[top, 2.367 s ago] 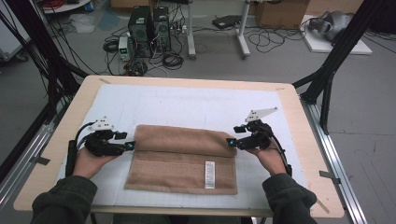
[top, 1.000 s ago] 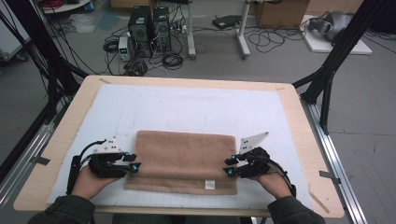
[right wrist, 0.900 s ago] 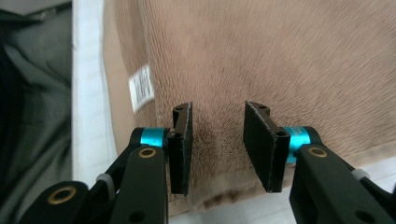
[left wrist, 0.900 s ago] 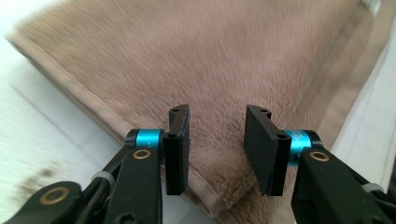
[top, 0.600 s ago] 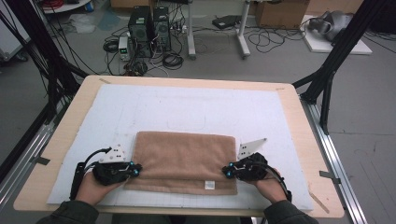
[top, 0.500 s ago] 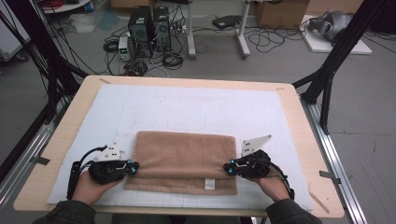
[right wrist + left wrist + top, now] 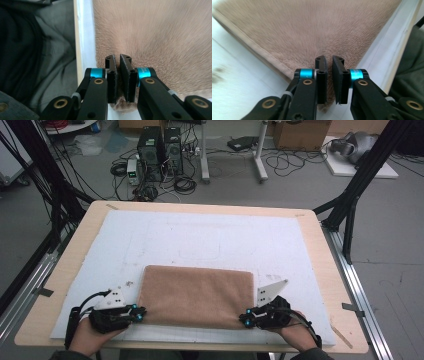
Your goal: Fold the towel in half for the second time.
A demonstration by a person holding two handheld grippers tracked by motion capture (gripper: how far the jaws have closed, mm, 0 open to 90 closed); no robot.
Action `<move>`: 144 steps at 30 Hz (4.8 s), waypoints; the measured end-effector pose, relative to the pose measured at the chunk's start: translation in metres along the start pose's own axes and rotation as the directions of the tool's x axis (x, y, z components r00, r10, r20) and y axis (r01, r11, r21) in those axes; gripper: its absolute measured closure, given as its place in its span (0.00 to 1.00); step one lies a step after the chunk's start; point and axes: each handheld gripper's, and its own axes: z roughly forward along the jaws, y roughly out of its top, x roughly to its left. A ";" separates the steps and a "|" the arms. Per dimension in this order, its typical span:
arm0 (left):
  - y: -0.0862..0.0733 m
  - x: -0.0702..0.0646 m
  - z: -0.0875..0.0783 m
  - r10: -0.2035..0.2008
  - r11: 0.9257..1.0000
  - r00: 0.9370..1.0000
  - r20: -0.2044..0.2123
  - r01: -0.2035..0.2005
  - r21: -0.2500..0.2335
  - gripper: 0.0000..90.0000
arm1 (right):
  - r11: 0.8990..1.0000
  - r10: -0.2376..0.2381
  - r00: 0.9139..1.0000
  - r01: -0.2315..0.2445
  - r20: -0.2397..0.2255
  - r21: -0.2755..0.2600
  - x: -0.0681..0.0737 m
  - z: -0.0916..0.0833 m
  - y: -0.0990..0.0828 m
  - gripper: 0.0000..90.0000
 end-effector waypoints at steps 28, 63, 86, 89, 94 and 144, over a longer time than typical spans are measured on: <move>0.041 0.099 0.042 -0.229 0.969 0.960 -0.158 0.209 -0.133 0.43 | 0.971 0.232 0.919 -0.197 0.320 -0.140 -0.108 0.001 0.012 0.35; 0.124 0.149 0.045 -0.257 0.960 0.912 -0.320 0.202 -0.196 0.63 | 0.968 0.234 0.880 -0.174 0.413 -0.179 -0.178 -0.033 0.087 0.64; 0.052 0.097 0.056 -0.182 0.983 0.968 -0.172 0.179 -0.035 0.86 | 0.970 0.239 0.933 -0.220 0.271 -0.099 -0.127 0.016 0.032 0.69; 0.048 0.095 0.058 -0.186 0.982 0.967 -0.174 0.177 -0.065 0.85 | 0.964 0.259 0.931 -0.234 0.258 -0.126 -0.128 0.018 0.025 0.68; 0.049 0.094 0.053 -0.195 0.979 0.966 -0.172 0.179 -0.101 0.66 | 0.963 0.260 0.918 -0.223 0.299 -0.155 -0.125 0.016 0.027 0.51; 0.026 0.054 -0.011 -0.174 0.973 0.968 -0.182 0.140 -0.186 0.22 | 0.944 0.259 0.877 -0.141 0.405 -0.299 -0.055 -0.037 -0.006 0.14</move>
